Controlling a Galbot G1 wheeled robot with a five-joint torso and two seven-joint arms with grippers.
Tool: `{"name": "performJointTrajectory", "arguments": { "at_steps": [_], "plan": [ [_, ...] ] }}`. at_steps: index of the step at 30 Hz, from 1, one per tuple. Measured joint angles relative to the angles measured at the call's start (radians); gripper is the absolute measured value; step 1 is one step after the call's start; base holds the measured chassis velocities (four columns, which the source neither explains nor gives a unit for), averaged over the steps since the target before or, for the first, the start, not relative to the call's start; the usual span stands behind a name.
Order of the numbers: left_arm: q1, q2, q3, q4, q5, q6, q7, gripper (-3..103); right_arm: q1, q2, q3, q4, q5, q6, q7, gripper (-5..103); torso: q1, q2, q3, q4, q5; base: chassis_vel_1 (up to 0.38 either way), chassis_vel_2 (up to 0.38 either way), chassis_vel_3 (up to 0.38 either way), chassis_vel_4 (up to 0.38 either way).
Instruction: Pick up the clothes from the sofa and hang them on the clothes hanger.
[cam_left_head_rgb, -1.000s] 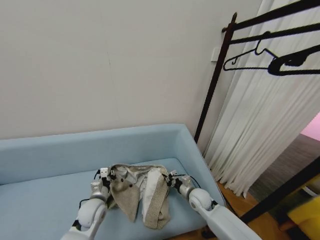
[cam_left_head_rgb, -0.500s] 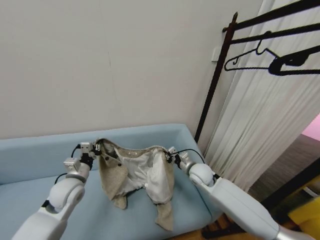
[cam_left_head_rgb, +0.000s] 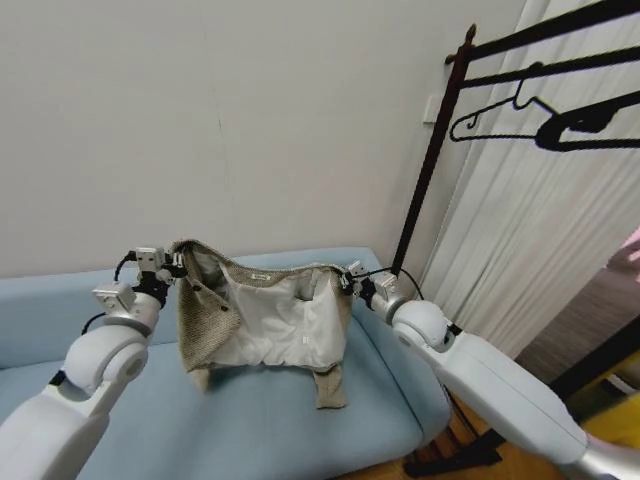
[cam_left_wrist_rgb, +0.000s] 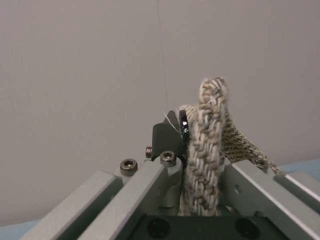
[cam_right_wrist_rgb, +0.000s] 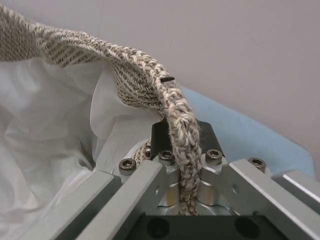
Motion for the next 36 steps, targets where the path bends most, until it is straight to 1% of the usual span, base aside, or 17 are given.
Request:
{"name": "performJointTrajectory", "arguments": {
  "at_steps": [5, 7, 9, 10, 11, 12, 16, 17, 18, 21, 24, 25, 26, 28, 30, 34, 36],
  "plan": [
    [-0.01, 0.032, 0.001, 0.001, -0.035, 0.006, -0.002, 2, -0.07, -0.012, 0.006, 0.026, 0.008, -0.005, 0.003, 1, 0.0, 0.0, 0.0, 0.0, 0.0, 0.0, 0.0, 0.0, 0.0],
    [-0.014, 0.048, 0.001, 0.001, -0.052, 0.009, -0.003, 2, -0.086, -0.013, 0.007, 0.033, 0.027, -0.007, 0.013, 1, 0.0, 0.0, 0.0, 0.0, -0.0001, 0.0, 0.0, 0.0, 0.0],
    [-0.017, 0.07, 0.001, 0.002, -0.068, 0.01, -0.003, 2, -0.097, -0.011, 0.01, 0.045, 0.085, -0.006, 0.036, 1, 0.0, 0.0, 0.0, -0.0001, 0.0, 0.0, 0.0, 0.0, 0.0],
    [-0.017, 0.097, 0.0, 0.002, -0.089, 0.011, -0.003, 2, -0.101, -0.001, 0.016, 0.066, 0.207, -0.006, 0.101, 2, 0.0, 0.0, 0.0, 0.0, 0.0001, 0.0, 0.0, 0.0, 0.0],
    [-0.018, 0.111, 0.0, 0.006, -0.097, 0.011, -0.003, 2, -0.1, 0.005, 0.026, 0.078, 0.286, -0.014, 0.148, 2, 0.0, 0.0, 0.0, 0.0003, -0.0002, 0.0, 0.0, 0.0, 0.0],
    [-0.018, 0.111, 0.0, 0.006, -0.097, 0.011, -0.003, 2, -0.1, 0.005, 0.026, 0.078, 0.286, -0.014, 0.148, 2, 0.0, 0.0, 0.0, 0.0003, -0.0002, 0.0, 0.0, 0.0, 0.0],
    [-0.056, 0.177, 0.024, 0.033, -0.131, 0.013, 0.0, 2, -0.079, 0.016, 0.114, 0.146, 0.742, -0.101, 0.382, 24, 0.0, 0.0, 0.0, 0.0005, -0.0004, 0.0, 0.0, 0.0, 0.0],
    [-0.071, 0.188, 0.033, 0.036, -0.146, 0.019, 0.001, 2, -0.079, 0.013, 0.135, 0.157, 0.812, -0.11, 0.415, 24, 0.0, 0.0, 0.0, 0.0002, -0.0003, 0.0, 0.0, 0.0, 0.0],
    [-0.087, 0.196, 0.042, 0.037, -0.162, 0.026, 0.0, 2, -0.082, 0.008, 0.156, 0.165, 0.857, -0.119, 0.431, 29, 0.0, 0.0, 0.0, 0.0001, -0.0003, 0.0, 0.0, 0.0, 0.0],
    [-0.109, 0.208, 0.053, 0.038, -0.183, 0.037, 0.0, 2, -0.091, 0.0, 0.186, 0.171, 0.887, -0.132, 0.434, 34, 0.0, 0.0, 0.0, -0.0003, 0.0, 0.0, 0.0, 0.0, 0.0],
    [-0.122, 0.24, 0.06, 0.036, -0.209, 0.044, 0.001, 2, -0.082, -0.01, 0.216, 0.17, 0.864, -0.134, 0.432, 51, 0.0, 0.0, 0.0, -0.0006, 0.0002, 0.0, 0.0, 0.0, 0.0],
    [-0.122, 0.24, 0.06, 0.036, -0.209, 0.044, 0.001, 2, -0.082, -0.01, 0.216, 0.17, 0.864, -0.134, 0.432, 51, 0.0, 0.0, 0.0, -0.0006, 0.0002, 0.0, 0.0, 0.0, 0.0],
    [-0.12, 0.247, 0.059, 0.036, -0.212, 0.044, 0.002, 2, -0.069, -0.01, 0.217, 0.166, 0.853, -0.133, 0.433, 56, 0.0, 0.0, 0.0, -0.0005, 0.0004, 0.0, 0.0, 0.0, 0.0],
    [-0.093, 0.272, 0.05, 0.033, -0.218, 0.044, 0.007, 2, 0.033, -0.002, 0.189, 0.14, 0.805, -0.12, 0.437, 67, 0.0, 0.0, 0.0, -0.0002, 0.0002, 0.0, 0.0, 0.0, 0.0],
    [-0.086, 0.276, 0.045, 0.031, -0.219, 0.043, 0.008, 2, 0.07, 0.001, 0.173, 0.132, 0.798, -0.117, 0.442, 67, 0.0, 0.0, 0.0, -0.0001, 0.0002, 0.0, 0.0, 0.0, 0.0],
    [-0.048, 0.293, 0.017, 0.026, -0.224, 0.036, 0.01, 2, 0.441, 0.074, 0.024, 0.021, 0.788, -0.105, 0.54, 89, 0.0, 0.0, 0.0, 0.0008, -0.0004, 0.0, 0.0, 0.0, 0.0],
    [-0.046, 0.293, 0.015, 0.026, -0.224, 0.036, 0.01, 2, 0.49, 0.087, 0.002, -0.002, 0.782, -0.104, 0.557, 89, 0.0, 0.0, 0.0, 0.0007, -0.0004, 0.0, 0.0, 0.0, 0.0]
  ]
}}
